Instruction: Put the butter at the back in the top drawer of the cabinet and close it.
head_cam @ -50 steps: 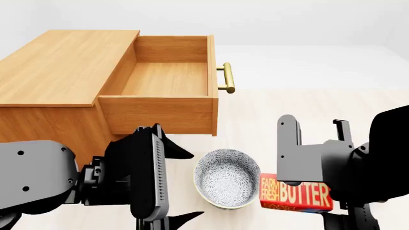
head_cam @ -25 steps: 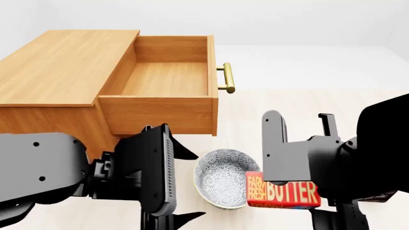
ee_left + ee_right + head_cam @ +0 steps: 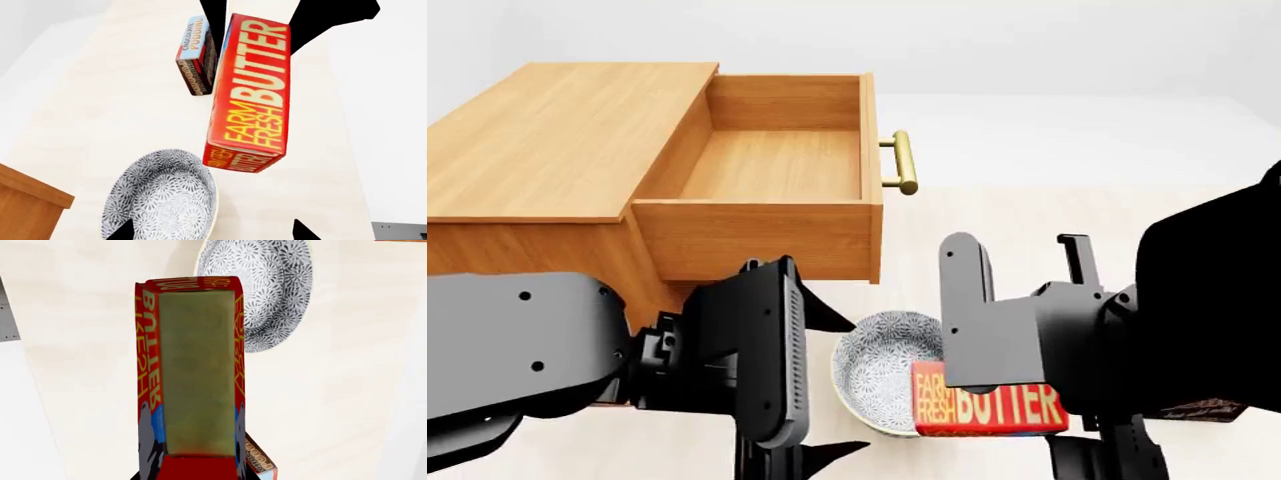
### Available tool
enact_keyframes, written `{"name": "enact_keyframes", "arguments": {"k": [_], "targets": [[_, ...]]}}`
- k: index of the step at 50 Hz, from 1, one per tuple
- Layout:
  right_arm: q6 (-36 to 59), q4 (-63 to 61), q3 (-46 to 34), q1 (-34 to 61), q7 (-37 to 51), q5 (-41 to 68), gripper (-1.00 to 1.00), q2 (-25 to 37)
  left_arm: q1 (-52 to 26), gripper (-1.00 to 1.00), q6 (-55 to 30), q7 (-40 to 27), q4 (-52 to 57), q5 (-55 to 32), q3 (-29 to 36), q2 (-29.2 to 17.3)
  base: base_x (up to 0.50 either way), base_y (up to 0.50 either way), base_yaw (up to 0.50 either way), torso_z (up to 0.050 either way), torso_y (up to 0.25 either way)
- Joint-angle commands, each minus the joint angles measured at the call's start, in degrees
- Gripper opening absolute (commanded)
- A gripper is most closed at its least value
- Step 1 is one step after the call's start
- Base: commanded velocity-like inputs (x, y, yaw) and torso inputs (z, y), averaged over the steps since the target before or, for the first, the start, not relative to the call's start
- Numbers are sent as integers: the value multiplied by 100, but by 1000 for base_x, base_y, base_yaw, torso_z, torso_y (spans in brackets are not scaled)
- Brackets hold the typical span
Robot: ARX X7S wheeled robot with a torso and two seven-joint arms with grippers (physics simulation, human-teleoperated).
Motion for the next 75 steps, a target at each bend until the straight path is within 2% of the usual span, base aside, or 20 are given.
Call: {"name": "enact_keyframes", "arguments": {"k": [1,75], "targets": [[-79,26,93,104,123,-66,-100,-104,51,100,26,15,-14,76,25,96,0,0,0,0,0],[-254,35,137,45,154,-85,-100,-186,554,100,399,41,-430,441,102,704,0,0,0,0,1]]}}
